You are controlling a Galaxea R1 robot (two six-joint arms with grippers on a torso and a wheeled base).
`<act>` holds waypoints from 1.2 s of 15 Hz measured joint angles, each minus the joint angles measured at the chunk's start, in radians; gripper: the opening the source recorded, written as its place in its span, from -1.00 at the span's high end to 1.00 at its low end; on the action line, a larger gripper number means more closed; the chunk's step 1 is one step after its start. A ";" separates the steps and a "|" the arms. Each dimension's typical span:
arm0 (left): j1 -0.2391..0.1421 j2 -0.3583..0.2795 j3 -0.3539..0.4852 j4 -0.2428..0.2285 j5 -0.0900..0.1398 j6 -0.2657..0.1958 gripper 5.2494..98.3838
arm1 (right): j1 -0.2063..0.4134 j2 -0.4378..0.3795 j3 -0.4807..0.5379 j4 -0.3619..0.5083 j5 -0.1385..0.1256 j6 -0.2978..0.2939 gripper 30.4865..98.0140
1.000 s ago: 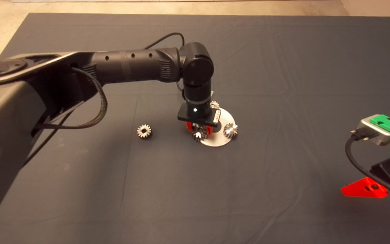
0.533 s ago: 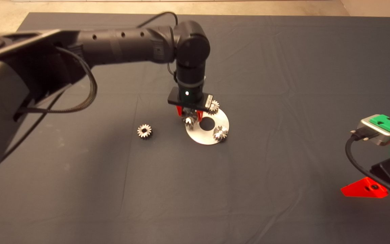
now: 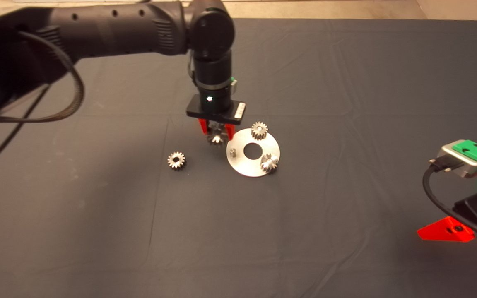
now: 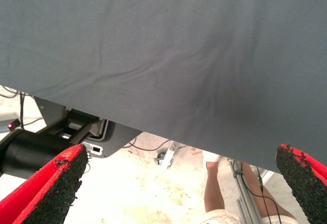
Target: Remove an incorrectly installed larger gear and replace it with the correct smaller gear
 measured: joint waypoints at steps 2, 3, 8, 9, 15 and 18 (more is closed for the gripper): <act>0.000 -0.104 0.129 -0.005 0.003 -0.042 0.18 | 0.000 0.000 0.000 0.000 0.001 0.000 -0.99; 0.000 -0.154 0.187 -0.011 0.005 -0.060 0.18 | 0.000 0.000 0.000 0.000 0.000 0.000 -0.99; 0.000 -0.337 0.410 -0.002 0.013 -0.130 0.18 | 0.000 0.000 0.000 0.000 0.000 0.000 -0.99; 0.003 -0.354 0.435 0.012 0.013 -0.141 0.18 | 0.000 0.000 0.000 0.000 0.001 0.000 -0.99; 0.163 -0.375 0.497 0.145 0.000 -0.172 0.18 | 0.000 0.000 0.000 0.000 0.001 0.000 -0.99; 0.231 -0.375 0.497 0.200 -0.028 -0.174 0.18 | 0.000 0.000 0.000 0.000 0.001 0.000 -0.99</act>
